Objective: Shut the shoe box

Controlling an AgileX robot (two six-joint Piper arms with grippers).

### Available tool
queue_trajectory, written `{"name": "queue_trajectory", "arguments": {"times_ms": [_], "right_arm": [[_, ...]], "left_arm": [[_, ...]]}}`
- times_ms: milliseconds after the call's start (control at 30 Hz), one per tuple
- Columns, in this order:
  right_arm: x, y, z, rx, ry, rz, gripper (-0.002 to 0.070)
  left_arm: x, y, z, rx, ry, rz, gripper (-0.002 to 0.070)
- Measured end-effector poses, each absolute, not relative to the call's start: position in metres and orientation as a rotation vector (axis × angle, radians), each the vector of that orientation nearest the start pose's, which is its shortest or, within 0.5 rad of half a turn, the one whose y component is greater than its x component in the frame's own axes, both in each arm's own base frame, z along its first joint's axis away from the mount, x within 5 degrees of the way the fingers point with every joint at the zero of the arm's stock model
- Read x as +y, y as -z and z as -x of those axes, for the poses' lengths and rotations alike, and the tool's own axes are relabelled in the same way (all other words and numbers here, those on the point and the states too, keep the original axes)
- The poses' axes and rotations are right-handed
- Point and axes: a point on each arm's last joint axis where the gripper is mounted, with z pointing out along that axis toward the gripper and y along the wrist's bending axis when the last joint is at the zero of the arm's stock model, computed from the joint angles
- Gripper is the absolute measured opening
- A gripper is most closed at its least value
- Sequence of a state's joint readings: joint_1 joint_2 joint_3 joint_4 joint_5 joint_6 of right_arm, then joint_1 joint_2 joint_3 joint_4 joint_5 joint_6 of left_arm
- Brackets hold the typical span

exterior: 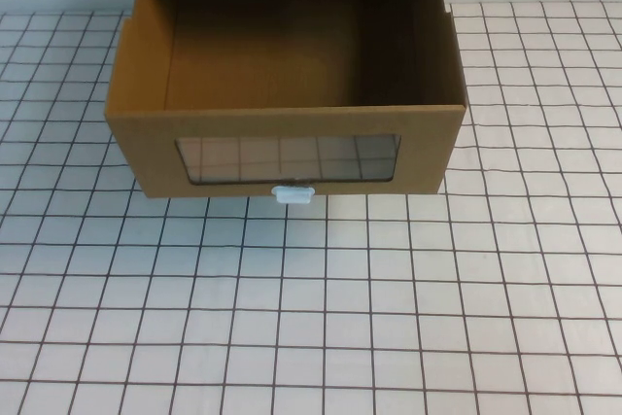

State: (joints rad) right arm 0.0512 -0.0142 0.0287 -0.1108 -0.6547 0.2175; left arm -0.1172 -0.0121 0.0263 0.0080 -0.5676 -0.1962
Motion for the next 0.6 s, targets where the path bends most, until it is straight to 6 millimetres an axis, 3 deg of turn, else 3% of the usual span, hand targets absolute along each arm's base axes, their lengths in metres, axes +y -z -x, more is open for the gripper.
{"name": "queue_trajectory", "arguments": {"times_ms": [267, 433, 600], "right_arm": [[0.009, -0.287, -0.007, 0.504, -0.269, 0.052, -0.0014], [0.008, -0.333, 0.020, 0.320, -0.270, 0.069, -0.0014], [0.006, -0.384, 0.056, 0.194, -0.251, 0.081, -0.0014]], "left_arm": [[-0.001, -0.283, -0.011, 0.542, 0.315, 0.031, -0.0004], [0.008, -0.329, 0.012, 0.388, 0.310, 0.087, -0.0004], [0.016, -0.387, 0.051, 0.245, 0.233, 0.108, -0.0004]]}}
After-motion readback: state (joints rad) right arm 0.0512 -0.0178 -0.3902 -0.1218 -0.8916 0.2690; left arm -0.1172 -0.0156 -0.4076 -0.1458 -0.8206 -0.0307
